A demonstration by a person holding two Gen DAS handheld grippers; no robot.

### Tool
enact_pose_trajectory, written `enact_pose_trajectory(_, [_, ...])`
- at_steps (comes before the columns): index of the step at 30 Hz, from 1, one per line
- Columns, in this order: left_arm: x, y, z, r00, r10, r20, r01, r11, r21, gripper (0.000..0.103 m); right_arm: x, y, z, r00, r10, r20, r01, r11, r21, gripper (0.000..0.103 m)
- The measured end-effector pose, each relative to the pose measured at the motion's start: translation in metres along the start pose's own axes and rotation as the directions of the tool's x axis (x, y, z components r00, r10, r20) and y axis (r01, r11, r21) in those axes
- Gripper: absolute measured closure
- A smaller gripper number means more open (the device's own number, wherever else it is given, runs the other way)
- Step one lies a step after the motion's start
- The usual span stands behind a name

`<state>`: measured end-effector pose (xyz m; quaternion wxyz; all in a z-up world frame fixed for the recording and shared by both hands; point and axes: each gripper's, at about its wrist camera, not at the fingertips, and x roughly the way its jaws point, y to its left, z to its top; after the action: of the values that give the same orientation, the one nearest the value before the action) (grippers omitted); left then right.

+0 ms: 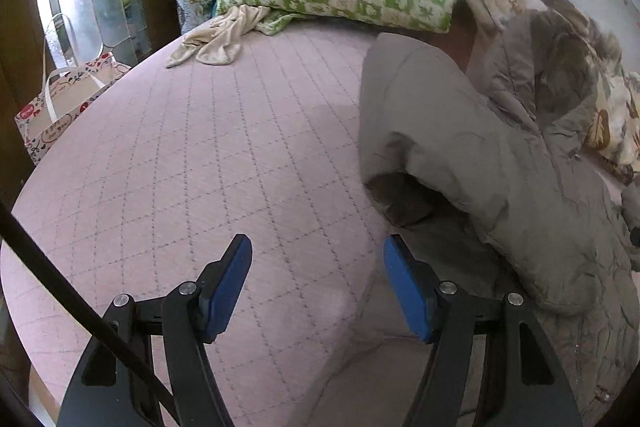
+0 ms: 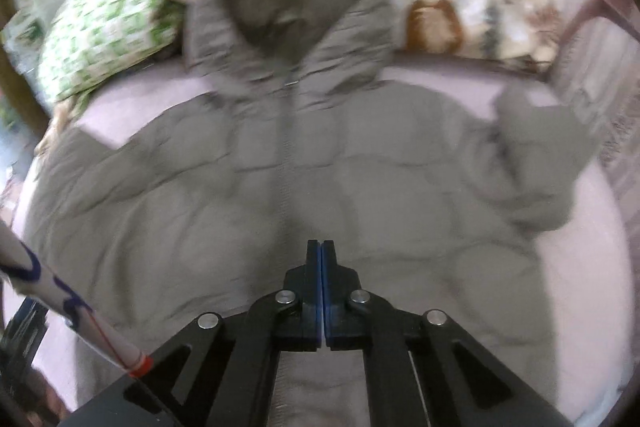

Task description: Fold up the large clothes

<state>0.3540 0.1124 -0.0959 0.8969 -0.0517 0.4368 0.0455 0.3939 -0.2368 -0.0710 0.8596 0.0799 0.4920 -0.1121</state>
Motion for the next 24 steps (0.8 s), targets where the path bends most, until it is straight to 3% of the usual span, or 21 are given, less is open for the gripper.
enact_pose_trajectory(1, [0.000, -0.003, 0.000, 1.000, 0.001, 0.002, -0.001, 1.000, 0.007, 0.036, 0.002, -0.009, 0.003, 1.000, -0.018, -0.002, 0.018, 1.000, 0.011, 0.102])
enact_pose_trajectory(3, [0.000, -0.008, -0.002, 1.000, 0.007, 0.006, -0.007, 1.000, 0.023, 0.036, 0.003, -0.023, 0.004, 0.998, 0.069, -0.008, -0.069, 0.997, 0.046, 0.100])
enact_pose_trajectory(5, [0.002, -0.013, -0.002, 1.000, 0.009, 0.003, -0.009, 0.999, 0.035, 0.036, 0.009, -0.031, -0.001, 0.968, 0.246, -0.045, -0.240, 0.965, 0.103, 0.070])
enact_pose_trajectory(6, [0.004, -0.015, -0.002, 1.000, 0.009, -0.002, -0.009, 0.999, 0.036, 0.036, 0.014, -0.032, -0.007, 0.940, 0.335, -0.065, -0.325, 0.937, 0.132, 0.034])
enact_pose_trajectory(7, [0.005, -0.016, -0.002, 1.000, 0.007, -0.005, -0.007, 0.999, 0.038, 0.036, 0.018, -0.030, -0.011, 0.927, 0.369, -0.064, -0.357, 0.923, 0.143, 0.023])
enact_pose_trajectory(11, [0.004, -0.019, -0.003, 1.000, 0.003, -0.002, -0.003, 0.999, 0.047, 0.036, 0.039, -0.013, -0.025, 0.900, 0.427, -0.082, -0.412, 0.898, 0.156, 0.025])
enact_pose_trajectory(15, [0.004, -0.022, -0.002, 1.000, 0.022, 0.011, -0.023, 0.998, 0.060, 0.036, 0.067, 0.013, -0.031, 0.843, 0.523, -0.126, -0.492, 0.845, 0.211, 0.054])
enact_pose_trajectory(16, [0.006, -0.022, -0.002, 1.000, 0.026, 0.006, -0.026, 0.998, 0.062, 0.036, 0.069, 0.019, -0.031, 0.842, 0.522, -0.135, -0.490, 0.846, 0.213, 0.077])
enact_pose_trajectory(17, [0.007, -0.023, -0.002, 1.000, 0.026, 0.000, -0.026, 0.998, 0.063, 0.036, 0.072, 0.024, -0.031, 0.826, 0.545, -0.145, -0.510, 0.831, 0.221, 0.086])
enact_pose_trajectory(18, [0.008, -0.022, -0.002, 1.000, 0.024, -0.004, -0.023, 0.998, 0.062, 0.036, 0.070, 0.024, -0.029, 0.798, 0.586, -0.142, -0.547, 0.803, 0.238, 0.091])
enact_pose_trajectory(19, [0.008, -0.022, -0.002, 1.000, 0.018, -0.007, -0.017, 0.998, 0.060, 0.036, 0.066, 0.025, -0.026, 0.796, 0.592, -0.129, -0.555, 0.798, 0.236, 0.092])
enact_pose_trajectory(24, [0.002, -0.014, 0.003, 1.000, 0.003, 0.010, -0.003, 1.000, 0.028, 0.036, 0.026, 0.003, 0.006, 0.918, 0.395, -0.024, -0.389, 0.912, 0.132, 0.094])
